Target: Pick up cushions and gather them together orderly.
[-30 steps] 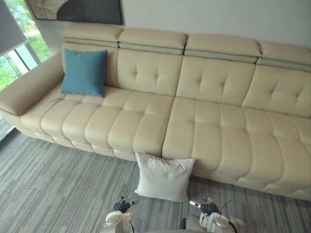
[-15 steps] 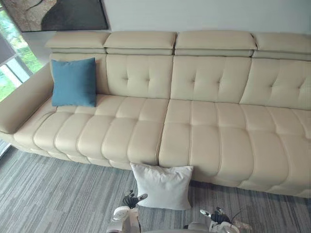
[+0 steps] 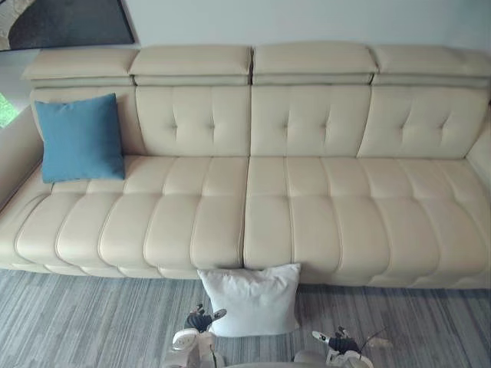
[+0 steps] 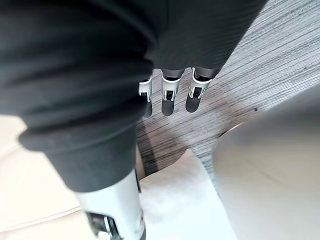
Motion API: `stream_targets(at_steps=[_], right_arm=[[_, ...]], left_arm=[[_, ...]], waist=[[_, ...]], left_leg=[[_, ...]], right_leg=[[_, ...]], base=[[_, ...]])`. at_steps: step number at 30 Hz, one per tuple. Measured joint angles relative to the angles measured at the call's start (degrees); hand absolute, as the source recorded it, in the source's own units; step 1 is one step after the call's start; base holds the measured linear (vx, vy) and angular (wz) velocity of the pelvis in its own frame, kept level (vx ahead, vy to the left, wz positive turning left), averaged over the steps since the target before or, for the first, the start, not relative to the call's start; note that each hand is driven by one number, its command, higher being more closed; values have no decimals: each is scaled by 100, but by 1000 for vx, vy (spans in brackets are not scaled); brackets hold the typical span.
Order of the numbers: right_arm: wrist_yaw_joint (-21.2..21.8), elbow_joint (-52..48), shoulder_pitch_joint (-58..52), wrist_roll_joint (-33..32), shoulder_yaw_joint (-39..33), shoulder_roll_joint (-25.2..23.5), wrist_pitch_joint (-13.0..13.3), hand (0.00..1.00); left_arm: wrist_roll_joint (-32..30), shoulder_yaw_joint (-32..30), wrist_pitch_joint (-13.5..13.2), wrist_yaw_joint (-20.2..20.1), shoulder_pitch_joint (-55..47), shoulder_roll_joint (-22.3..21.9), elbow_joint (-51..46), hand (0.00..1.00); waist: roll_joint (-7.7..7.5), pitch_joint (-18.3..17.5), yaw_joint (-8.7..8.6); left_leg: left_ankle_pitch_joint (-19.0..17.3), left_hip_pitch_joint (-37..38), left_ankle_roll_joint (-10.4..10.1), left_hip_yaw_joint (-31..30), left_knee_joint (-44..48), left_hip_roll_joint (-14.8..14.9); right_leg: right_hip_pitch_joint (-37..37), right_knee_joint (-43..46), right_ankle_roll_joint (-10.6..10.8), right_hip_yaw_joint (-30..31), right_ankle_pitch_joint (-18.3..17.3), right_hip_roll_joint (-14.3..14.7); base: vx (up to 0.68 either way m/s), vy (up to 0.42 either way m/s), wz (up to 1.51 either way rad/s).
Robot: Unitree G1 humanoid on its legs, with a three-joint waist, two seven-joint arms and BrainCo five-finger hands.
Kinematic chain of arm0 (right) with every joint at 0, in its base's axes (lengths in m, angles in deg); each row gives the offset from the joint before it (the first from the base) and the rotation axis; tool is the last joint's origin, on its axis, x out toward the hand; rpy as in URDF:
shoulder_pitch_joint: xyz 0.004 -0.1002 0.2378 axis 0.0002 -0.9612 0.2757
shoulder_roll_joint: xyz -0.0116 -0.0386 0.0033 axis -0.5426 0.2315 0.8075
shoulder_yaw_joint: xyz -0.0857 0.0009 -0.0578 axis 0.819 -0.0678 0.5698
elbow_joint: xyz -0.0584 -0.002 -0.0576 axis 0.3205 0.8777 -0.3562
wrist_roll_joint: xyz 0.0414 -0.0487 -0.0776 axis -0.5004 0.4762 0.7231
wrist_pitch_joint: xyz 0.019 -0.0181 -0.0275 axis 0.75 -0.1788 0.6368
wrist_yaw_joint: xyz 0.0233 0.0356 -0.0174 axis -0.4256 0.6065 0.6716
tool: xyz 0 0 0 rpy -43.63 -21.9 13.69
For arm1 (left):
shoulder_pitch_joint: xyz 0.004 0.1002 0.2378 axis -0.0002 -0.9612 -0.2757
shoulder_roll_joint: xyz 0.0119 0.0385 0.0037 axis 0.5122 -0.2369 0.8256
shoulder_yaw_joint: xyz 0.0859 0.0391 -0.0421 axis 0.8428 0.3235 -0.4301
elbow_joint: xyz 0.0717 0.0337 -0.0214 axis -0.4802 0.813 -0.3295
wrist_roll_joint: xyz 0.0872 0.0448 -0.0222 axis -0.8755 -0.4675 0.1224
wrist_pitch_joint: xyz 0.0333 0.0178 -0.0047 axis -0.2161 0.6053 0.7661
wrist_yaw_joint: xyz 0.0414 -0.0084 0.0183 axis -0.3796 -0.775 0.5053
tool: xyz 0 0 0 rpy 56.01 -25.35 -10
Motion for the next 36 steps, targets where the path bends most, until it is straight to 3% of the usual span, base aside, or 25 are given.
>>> stream_targets(at_steps=[2,3,5,9,12,16,23,27,29,30,31,36], right_arm=[[-90,-217,310,-96,12,116,53,0],[-107,-247,390,-100,12,149,70,0],[-252,-453,762,-227,6,366,139,0],[-370,-660,1407,-328,-59,547,164,0],[-484,-899,2065,-336,-118,726,185,0],[-646,-1171,3289,-461,-90,1128,250,0],[-785,-1370,5218,-681,369,1545,414,0],[-995,-1379,5854,-713,662,1466,462,0],[-1168,-1452,5948,-712,715,1397,625,0],[-1182,-1511,5950,-712,748,1368,654,100],[-1193,-1545,5995,-712,756,1274,689,100],[-1215,-1307,6300,-706,1102,1154,641,100]], left_arm=[[228,-11,-11,191,264,175,-213,0],[262,-20,-12,199,320,220,-257,0],[500,-319,-18,329,664,373,-471,0],[759,-513,-39,495,1271,699,-701,0],[936,-675,-159,606,1976,1019,-951,0],[966,-677,-170,724,3121,1461,-955,0],[958,-345,-194,974,4435,1622,-1161,0],[932,-82,-219,1186,5015,1609,-1215,0],[915,89,-244,1306,5315,1557,-1335,0],[915,128,-260,1338,5393,1539,-1370,0],[918,193,-266,1428,5528,1505,-1376,100],[916,380,-266,1769,5675,1358,-1536,100]], waist=[[-85,302,14],[-101,382,13],[-144,503,23],[-140,888,21],[-144,938,11],[-105,1334,-1],[-86,1705,3],[-63,1803,-5],[-63,1817,-46],[-63,1818,-72],[-62,1819,-105],[-60,1820,-146]], left_leg=[[-227,-808,-40,-122,662,99],[-250,-928,-57,-155,785,107],[-328,-1890,5,-218,1336,190],[-295,-2593,39,-240,1715,241],[-223,-3632,92,-333,2046,298],[-99,-4706,105,-368,2466,342],[-48,-5983,109,-477,2876,355],[-47,-6426,109,-506,3100,366],[-52,-6667,114,-537,3251,373],[-54,-6721,117,-540,3286,374],[-56,-6795,118,-535,3314,374],[-3,-6860,88,-530,3218,395]], right_leg=[[-735,618,-80,-27,-247,6],[-853,731,-92,-27,-266,5],[-1774,1229,-106,-8,-334,6],[-2484,1563,-143,45,-271,11],[-3488,1864,-187,77,-152,16],[-4536,2250,-214,125,-47,13],[-5821,2758,-211,136,-56,-1],[-6274,3028,-171,169,-86,1],[-6507,3177,-155,193,-100,1],[-6563,3209,-155,198,-100,1],[-6635,3221,-167,241,-102,-1],[-6721,3148,-228,210,-71,13]], base=[[-237,-73,20],[-263,-56,13],[-250,-37,4],[-173,-11,-3],[-129,-6,4],[-83,-1,4],[-35,-24,6],[-38,-22,4],[-49,4,2],[-62,15,1],[-69,22,-1],[-58,18,0]])
